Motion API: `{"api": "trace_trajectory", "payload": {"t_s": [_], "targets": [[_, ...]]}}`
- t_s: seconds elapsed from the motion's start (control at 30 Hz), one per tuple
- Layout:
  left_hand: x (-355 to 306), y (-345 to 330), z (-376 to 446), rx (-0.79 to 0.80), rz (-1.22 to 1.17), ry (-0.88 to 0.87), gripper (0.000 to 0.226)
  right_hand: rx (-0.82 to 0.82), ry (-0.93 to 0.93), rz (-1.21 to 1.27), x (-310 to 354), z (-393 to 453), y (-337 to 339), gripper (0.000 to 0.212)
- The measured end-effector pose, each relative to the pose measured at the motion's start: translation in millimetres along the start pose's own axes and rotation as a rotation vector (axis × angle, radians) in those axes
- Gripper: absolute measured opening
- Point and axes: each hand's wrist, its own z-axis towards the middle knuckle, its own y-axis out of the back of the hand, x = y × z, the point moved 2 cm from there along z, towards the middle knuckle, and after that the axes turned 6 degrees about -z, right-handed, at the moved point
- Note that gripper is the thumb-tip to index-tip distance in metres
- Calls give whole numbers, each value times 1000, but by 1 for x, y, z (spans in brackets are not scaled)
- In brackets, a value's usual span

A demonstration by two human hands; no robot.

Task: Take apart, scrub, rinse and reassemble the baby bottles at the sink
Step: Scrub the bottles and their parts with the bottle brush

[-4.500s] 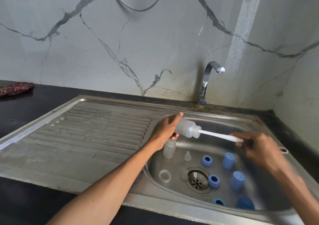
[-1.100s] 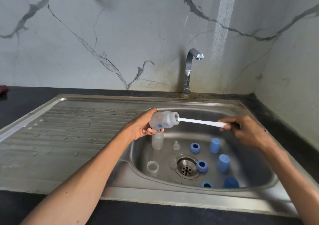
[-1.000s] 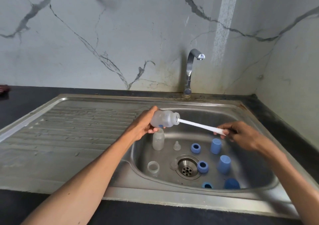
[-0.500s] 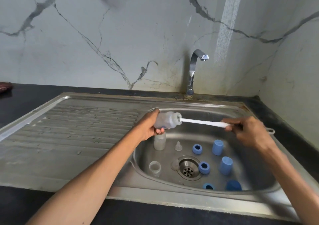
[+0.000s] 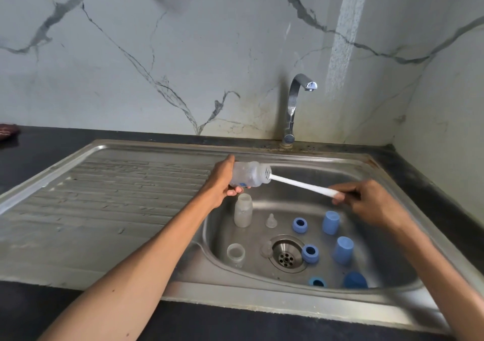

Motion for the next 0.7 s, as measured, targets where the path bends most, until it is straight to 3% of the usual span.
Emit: {"api": "trace_trajectory", "payload": {"t_s": [0.1, 0.17, 0.27, 0.37, 0.47, 0.57, 0.7], "targets": [[1, -4, 0, -7, 71, 47, 40, -311, 7, -97, -8, 0, 9, 44], [5, -8, -1, 6, 96, 61, 39, -368, 47, -124, -13, 1, 11, 51], [9, -6, 0, 8, 84, 34, 40, -203, 25, -81, -11, -2, 10, 35], [7, -2, 2, -22, 35, -44, 39, 168, 38, -36, 0, -4, 4, 19], [5, 1, 5, -81, -6, -138, 37, 427, 39, 123, 9, -10, 0, 28], [4, -1, 3, -92, 36, -153, 40, 340, 53, 31, 7, -6, -1, 34], [5, -3, 4, -119, 103, -164, 43, 108, 3, -21, 4, -2, 1, 20]]}}
